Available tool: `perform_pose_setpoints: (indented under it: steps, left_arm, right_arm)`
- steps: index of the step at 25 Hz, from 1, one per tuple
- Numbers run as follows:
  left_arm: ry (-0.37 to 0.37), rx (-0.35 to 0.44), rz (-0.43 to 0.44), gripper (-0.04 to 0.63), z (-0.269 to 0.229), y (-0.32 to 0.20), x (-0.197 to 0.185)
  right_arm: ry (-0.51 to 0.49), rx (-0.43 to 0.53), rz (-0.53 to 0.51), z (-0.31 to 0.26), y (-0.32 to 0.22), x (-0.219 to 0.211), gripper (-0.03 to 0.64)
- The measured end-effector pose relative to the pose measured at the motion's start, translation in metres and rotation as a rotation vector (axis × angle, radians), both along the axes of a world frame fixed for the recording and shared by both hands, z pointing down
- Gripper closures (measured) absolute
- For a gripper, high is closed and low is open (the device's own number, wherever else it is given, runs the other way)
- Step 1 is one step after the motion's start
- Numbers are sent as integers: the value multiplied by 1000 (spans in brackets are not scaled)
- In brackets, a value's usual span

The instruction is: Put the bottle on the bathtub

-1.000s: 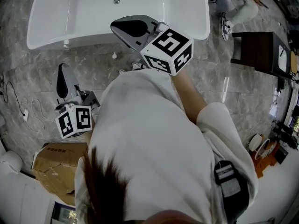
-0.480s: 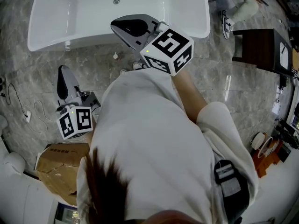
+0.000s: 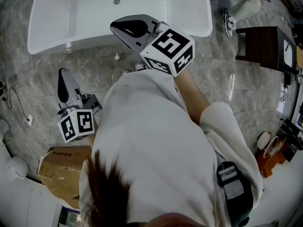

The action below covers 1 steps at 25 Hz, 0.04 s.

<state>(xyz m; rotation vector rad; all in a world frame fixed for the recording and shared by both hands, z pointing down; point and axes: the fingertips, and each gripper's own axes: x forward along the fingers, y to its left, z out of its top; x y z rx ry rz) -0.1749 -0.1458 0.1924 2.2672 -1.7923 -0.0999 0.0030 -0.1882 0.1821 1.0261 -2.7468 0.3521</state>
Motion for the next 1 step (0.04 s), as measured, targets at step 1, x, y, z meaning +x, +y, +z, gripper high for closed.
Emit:
perform_pose_setpoints:
  steps: [1]
  left_arm:
    - [0,0,-1,581,0,0,0]
  right_arm:
    - [1,0,-2,0,0,0,603]
